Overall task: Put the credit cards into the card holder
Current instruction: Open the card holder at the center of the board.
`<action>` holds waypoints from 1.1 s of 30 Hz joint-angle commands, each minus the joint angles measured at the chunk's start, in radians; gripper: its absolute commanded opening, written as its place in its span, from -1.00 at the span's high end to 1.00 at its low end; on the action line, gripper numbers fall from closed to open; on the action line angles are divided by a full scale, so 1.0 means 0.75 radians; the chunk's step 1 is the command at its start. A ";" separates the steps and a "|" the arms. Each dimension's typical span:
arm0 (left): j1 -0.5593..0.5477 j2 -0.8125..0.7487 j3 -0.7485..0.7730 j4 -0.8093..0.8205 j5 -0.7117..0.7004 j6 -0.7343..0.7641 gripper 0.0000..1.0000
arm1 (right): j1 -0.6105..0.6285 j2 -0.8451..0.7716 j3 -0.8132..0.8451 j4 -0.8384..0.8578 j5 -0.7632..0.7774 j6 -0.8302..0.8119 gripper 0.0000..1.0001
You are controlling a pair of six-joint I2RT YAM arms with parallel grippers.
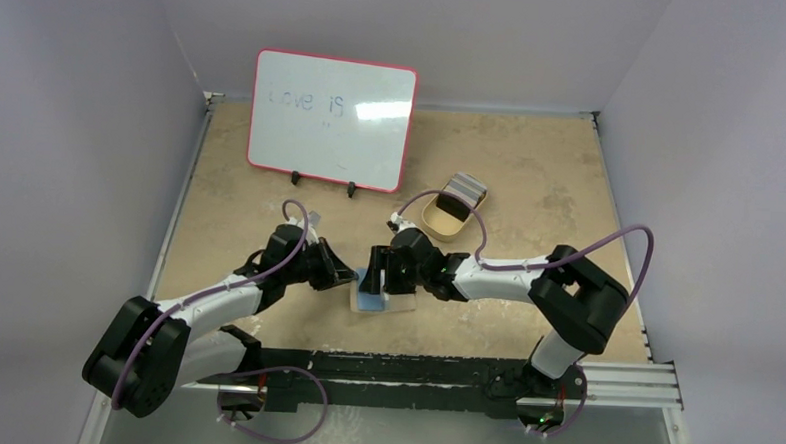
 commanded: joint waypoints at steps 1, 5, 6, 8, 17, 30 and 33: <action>-0.009 -0.021 0.040 0.058 0.014 0.014 1.00 | 0.005 0.007 0.049 0.030 -0.010 0.021 -0.37; -0.009 -0.017 0.040 0.060 0.014 0.013 1.00 | 0.004 -0.004 0.049 0.024 -0.003 0.024 -0.39; -0.009 -0.015 0.040 0.060 0.012 0.013 1.00 | 0.004 -0.002 0.048 0.024 -0.002 0.023 -0.40; -0.009 -0.016 0.040 0.060 0.012 0.012 1.00 | 0.005 0.003 0.048 0.023 0.000 0.025 -0.40; -0.009 -0.017 0.043 0.052 0.012 0.016 1.00 | 0.006 0.026 0.068 -0.084 0.098 0.020 -0.29; -0.009 0.001 0.072 -0.021 -0.013 0.065 1.00 | 0.005 -0.054 0.061 -0.275 0.268 0.026 -0.22; -0.009 0.007 0.083 -0.037 -0.018 0.075 1.00 | 0.006 -0.092 0.056 -0.326 0.306 0.035 -0.22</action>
